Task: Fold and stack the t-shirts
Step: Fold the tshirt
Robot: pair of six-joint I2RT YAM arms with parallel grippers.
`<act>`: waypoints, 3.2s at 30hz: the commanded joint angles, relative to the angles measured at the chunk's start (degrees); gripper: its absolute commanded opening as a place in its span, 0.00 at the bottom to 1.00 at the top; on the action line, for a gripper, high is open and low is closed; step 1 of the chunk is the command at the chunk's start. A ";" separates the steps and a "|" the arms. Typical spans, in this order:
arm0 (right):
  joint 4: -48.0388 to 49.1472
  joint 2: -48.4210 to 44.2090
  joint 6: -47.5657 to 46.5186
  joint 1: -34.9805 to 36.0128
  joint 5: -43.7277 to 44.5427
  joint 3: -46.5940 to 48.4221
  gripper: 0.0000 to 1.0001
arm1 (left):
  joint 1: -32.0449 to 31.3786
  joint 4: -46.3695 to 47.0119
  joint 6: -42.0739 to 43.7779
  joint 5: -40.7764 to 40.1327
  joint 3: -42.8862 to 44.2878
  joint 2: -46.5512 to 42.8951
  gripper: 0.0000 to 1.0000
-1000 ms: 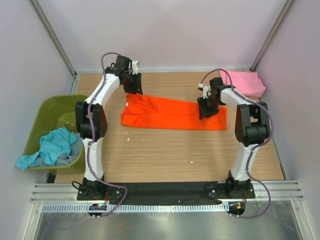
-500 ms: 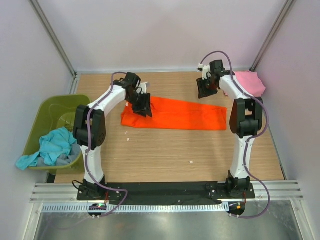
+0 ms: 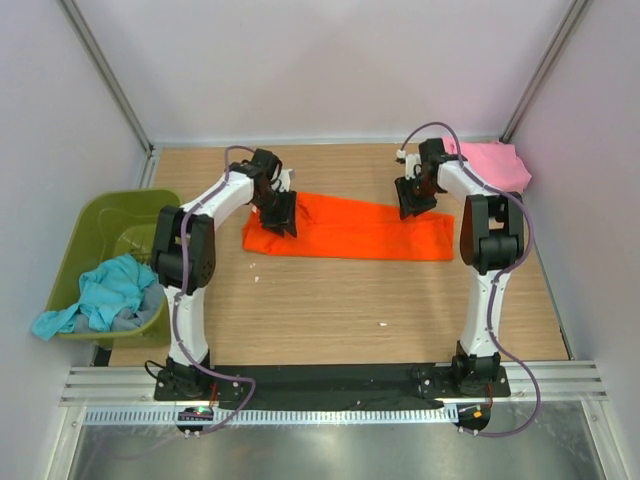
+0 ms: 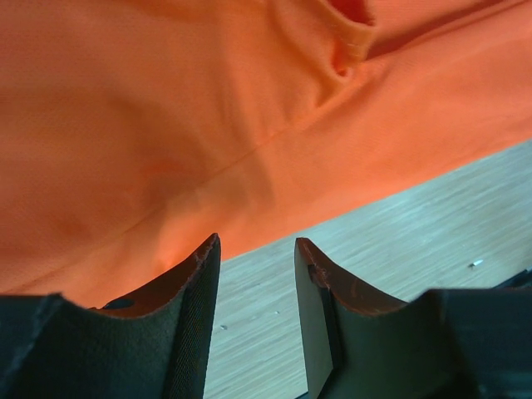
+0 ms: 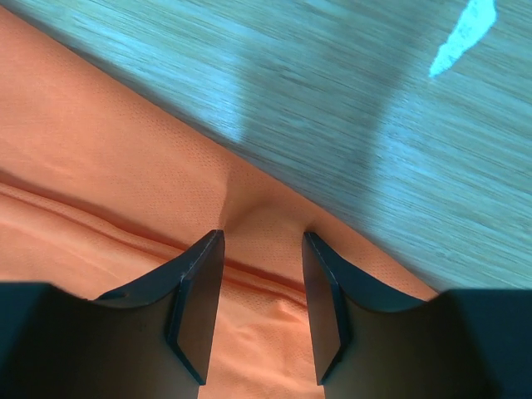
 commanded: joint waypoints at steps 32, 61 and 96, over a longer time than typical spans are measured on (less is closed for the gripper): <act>-5.99 -34.37 0.93 0.04 -2.21 -37.23 0.50 | 1.67 10.78 3.25 -9.41 45.52 32.74 0.57; 0.34 -6.35 7.17 -8.49 -8.80 6.87 0.52 | -22.41 13.60 -7.64 13.18 23.82 14.54 0.55; 0.87 -5.37 10.24 -8.66 -13.62 9.25 0.52 | -8.53 -12.50 6.59 1.57 9.48 -0.21 0.54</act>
